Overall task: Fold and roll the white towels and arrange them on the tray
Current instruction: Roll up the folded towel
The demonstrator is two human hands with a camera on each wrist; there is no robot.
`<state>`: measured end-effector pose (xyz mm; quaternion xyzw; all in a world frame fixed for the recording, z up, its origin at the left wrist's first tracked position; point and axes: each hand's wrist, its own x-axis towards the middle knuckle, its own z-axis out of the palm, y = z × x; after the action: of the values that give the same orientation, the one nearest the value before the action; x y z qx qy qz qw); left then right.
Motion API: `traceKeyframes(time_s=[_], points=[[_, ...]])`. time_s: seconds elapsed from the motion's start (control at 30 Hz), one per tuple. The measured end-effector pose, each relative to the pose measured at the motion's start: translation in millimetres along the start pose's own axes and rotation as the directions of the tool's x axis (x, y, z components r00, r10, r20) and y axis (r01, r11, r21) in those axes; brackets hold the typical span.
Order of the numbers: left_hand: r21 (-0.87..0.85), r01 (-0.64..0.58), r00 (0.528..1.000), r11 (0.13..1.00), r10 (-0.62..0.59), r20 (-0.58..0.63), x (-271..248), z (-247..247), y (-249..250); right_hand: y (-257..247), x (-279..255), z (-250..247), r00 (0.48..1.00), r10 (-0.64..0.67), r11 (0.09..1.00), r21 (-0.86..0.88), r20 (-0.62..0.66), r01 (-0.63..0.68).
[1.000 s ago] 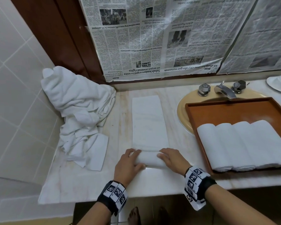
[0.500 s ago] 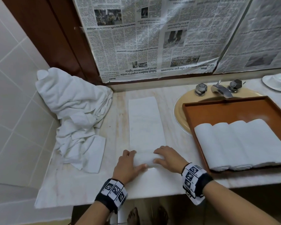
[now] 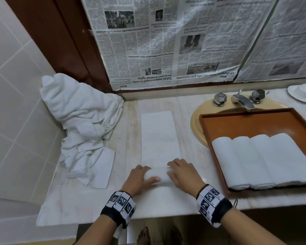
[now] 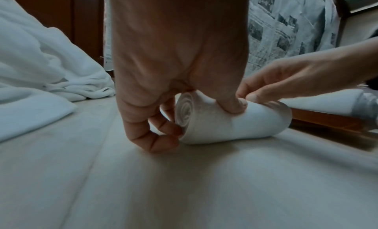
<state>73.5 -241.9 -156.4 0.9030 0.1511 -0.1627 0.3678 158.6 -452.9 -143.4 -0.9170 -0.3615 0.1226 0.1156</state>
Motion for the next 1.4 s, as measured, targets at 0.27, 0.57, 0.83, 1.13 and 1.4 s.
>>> traceKeyframes(time_s=[0.27,0.57,0.83,1.13,1.4], points=[[0.059,-0.005,0.985,0.998,0.015,-0.175,-8,8,12,15,3,3,0.980,0.043,0.936,0.335,0.192,-0.107],[-0.084,0.063,0.982,0.994,-0.077,-0.173,16,4,10,1,0,14,0.974,0.121,0.993,0.034,-0.192,-0.117],[0.058,-0.106,0.951,0.993,0.118,-0.287,-8,14,16,17,1,9,0.996,0.016,0.957,0.288,0.089,-0.041],[-0.045,-0.106,0.983,0.993,0.098,-0.158,-9,2,7,14,-3,2,0.999,0.041,0.998,-0.052,0.009,-0.041],[0.020,-0.080,0.990,0.997,0.082,-0.112,-13,-1,16,16,6,0,0.981,-0.003,0.990,0.139,0.193,-0.024]])
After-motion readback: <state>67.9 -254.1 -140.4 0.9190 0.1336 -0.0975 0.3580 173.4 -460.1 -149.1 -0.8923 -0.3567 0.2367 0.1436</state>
